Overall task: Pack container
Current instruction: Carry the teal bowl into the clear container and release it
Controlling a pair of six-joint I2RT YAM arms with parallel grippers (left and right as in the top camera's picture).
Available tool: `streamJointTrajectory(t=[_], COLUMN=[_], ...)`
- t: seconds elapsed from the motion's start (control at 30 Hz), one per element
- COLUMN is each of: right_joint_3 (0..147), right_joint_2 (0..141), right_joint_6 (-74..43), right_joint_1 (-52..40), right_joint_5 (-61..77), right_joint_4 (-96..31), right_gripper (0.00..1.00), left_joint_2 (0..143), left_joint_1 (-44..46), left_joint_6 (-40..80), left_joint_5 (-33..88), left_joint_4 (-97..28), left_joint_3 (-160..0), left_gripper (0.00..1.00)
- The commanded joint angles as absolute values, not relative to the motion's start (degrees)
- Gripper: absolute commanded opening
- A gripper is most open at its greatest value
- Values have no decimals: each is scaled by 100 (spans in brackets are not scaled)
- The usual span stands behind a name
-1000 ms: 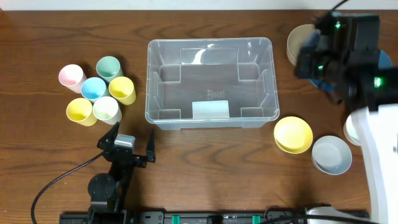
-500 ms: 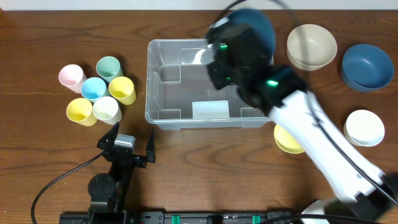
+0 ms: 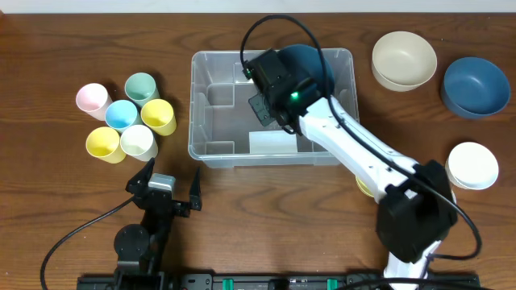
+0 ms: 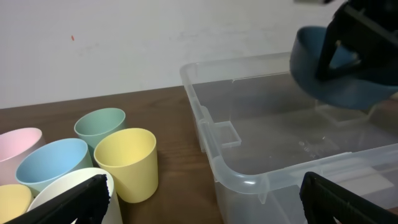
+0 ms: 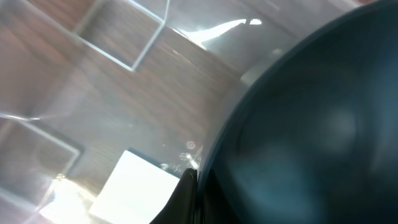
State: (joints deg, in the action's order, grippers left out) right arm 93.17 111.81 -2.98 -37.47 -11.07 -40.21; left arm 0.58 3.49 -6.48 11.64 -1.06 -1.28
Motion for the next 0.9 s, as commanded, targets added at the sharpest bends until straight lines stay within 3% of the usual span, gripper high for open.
streamJointTrajectory(t=[0.0, 0.7, 0.87], right_joint_3=[9336, 9317, 9314], right_joint_2=[11443, 11734, 11734], right_joint_6=[-71, 126, 703], right_joint_1=[-3769, -3439, -3439], right_joint_5=[-1509, -1522, -1527], right_joint_4=[-3977, -3907, -3879], right_gripper=[1, 1, 1], left_joint_2=[23, 23, 23], left_joint_1=[362, 362, 362], left_joint_6=[-749, -749, -749], left_joint_5=[1247, 1247, 1247], left_joint_4=[-294, -296, -296], left_joint_3=[-23, -23, -23], left_gripper=[98, 98, 98])
